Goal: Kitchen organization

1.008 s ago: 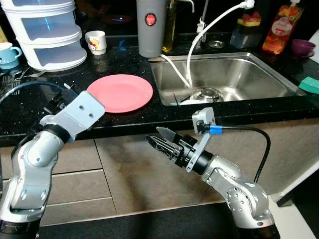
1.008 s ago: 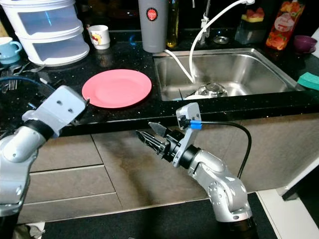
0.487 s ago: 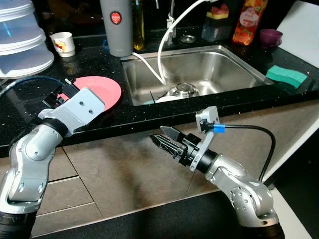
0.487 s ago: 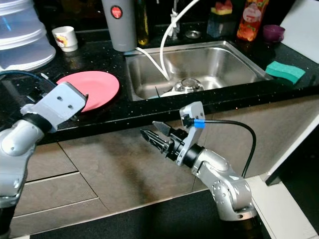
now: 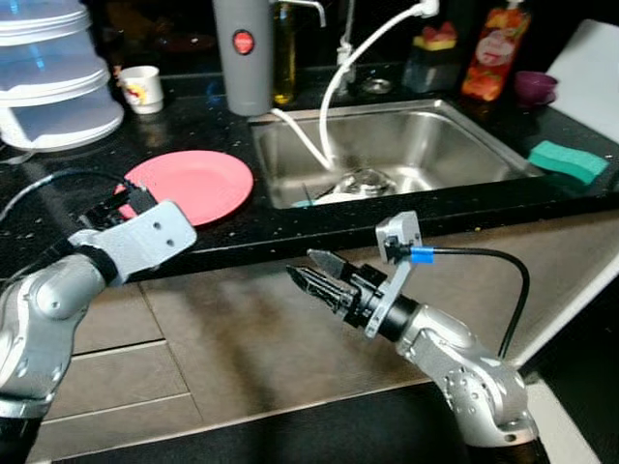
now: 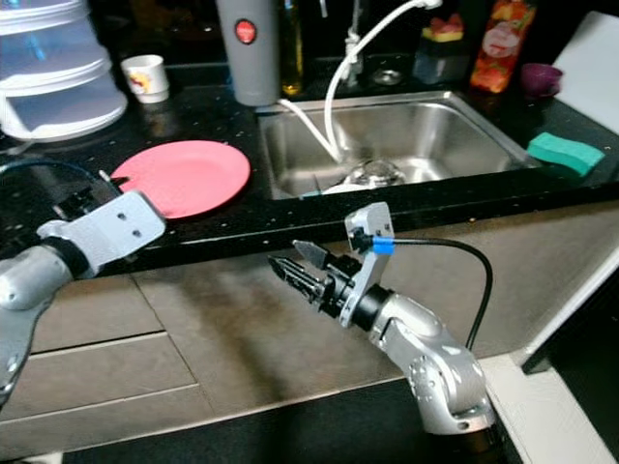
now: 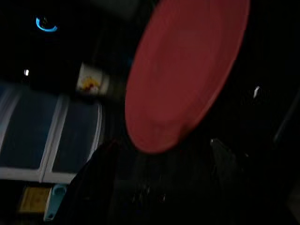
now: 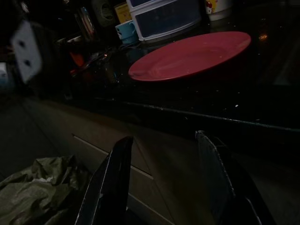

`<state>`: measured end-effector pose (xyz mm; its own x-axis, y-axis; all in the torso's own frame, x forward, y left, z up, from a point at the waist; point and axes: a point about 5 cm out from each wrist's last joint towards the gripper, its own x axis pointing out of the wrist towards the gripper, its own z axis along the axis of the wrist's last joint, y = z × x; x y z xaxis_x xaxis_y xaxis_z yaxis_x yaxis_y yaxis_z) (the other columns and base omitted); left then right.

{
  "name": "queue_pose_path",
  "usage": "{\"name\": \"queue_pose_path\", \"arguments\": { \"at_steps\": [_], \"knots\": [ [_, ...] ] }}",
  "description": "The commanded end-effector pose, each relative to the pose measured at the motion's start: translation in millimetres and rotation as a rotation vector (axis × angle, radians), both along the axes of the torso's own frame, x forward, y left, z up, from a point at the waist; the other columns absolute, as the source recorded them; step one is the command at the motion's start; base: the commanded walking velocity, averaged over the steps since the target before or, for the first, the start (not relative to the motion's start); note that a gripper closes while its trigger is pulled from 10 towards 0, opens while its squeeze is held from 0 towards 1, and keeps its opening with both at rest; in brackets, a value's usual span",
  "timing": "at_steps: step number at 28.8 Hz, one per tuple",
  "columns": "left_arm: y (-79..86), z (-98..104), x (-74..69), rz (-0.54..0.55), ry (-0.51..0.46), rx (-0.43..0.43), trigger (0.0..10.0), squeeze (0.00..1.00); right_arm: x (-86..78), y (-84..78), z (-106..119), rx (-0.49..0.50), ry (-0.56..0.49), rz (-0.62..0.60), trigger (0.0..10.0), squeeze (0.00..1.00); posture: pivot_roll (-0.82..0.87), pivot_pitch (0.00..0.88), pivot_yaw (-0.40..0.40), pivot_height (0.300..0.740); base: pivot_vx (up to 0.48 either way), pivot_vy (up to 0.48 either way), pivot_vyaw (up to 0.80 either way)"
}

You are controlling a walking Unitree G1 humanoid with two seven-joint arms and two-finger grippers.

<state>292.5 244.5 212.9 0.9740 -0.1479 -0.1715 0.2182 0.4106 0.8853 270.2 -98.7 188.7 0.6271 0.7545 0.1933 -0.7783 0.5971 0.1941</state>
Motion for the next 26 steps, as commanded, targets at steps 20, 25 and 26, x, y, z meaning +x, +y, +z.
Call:
{"name": "queue_pose_path", "arguments": {
  "at_steps": [20, 25, 26],
  "knots": [
    [0.1, -21, 25.2, -0.109, 0.094, 0.122, 10.0, 0.00, -4.1, -7.1, 6, -0.023, -0.019, -0.027, 10.0, 0.00, 0.02, 0.000, 0.027, 0.740, 0.000, 0.000, 0.00],
    [-3.7, -22, 34.3, -0.150, 0.094, 0.127, 10.0, 0.00, -6.4, -10.3, 7, -0.030, -0.018, -0.040, 10.0, 0.00, 0.01, 0.007, 0.026, 0.740, 0.000, 0.000, 0.00],
    [-4.9, -21, 35.8, -0.157, 0.091, 0.126, 10.0, 0.00, -6.7, -10.7, 7, -0.031, -0.018, -0.040, 10.0, 0.00, 0.01, 0.010, 0.025, 0.740, 0.000, 0.000, 0.00]
  ]
}}
